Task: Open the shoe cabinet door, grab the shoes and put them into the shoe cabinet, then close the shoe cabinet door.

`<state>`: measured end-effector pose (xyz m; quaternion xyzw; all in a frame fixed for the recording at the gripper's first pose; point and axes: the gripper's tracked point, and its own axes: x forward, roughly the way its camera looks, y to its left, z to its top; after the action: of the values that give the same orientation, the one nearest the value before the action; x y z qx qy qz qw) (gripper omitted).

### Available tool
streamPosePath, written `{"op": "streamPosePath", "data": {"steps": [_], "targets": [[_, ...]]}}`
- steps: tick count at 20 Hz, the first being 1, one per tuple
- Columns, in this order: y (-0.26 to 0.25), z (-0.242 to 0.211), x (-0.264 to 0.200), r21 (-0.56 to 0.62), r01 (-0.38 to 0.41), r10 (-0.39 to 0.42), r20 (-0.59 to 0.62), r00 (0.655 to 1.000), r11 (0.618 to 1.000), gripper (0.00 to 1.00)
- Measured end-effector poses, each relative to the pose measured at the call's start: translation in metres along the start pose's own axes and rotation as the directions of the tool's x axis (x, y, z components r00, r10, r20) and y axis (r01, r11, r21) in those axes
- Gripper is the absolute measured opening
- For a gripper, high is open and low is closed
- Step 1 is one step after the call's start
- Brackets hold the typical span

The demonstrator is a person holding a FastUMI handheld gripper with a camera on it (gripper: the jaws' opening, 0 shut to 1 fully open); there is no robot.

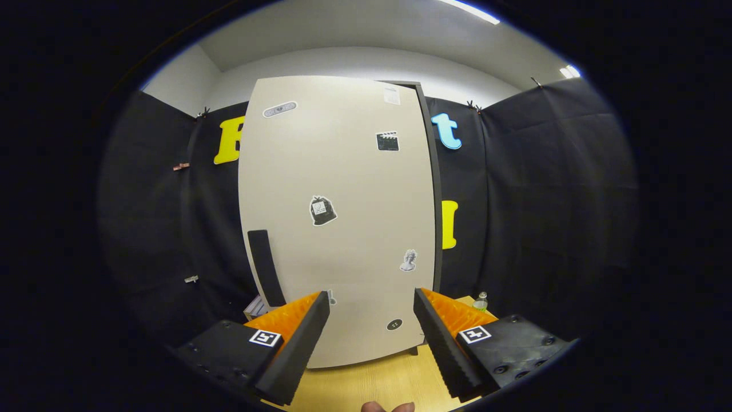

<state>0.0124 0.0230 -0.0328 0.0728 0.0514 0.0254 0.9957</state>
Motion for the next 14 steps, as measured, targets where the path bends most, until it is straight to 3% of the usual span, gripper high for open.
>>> {"op": "streamPosePath", "data": {"steps": [14], "targets": [[0.0058,-0.0018,-0.0052,0.0,-0.009,0.009,-0.007,1.0,1.0,0.97]]}}
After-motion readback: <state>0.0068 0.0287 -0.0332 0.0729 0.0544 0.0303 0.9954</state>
